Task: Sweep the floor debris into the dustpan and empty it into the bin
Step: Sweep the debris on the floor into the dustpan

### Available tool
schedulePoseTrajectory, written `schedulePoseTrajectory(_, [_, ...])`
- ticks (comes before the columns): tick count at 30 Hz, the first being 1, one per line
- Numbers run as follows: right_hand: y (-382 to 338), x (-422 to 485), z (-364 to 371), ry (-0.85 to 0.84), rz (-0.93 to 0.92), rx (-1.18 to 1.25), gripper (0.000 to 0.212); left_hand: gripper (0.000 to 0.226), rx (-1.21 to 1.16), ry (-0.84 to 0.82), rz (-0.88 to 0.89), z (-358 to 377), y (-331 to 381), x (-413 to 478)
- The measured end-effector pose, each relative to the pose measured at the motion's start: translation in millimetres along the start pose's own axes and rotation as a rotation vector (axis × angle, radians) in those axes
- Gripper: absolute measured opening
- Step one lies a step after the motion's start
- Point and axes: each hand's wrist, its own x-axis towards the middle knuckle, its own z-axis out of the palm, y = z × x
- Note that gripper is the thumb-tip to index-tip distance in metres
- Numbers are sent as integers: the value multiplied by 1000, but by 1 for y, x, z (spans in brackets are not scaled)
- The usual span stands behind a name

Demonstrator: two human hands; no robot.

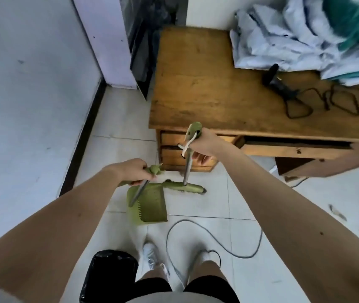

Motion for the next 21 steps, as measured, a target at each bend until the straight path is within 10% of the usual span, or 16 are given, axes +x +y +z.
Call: schedulePoseTrajectory(21, [338, -188, -290, 67, 403, 970, 29, 50, 428, -334, 295, 224, 409, 115])
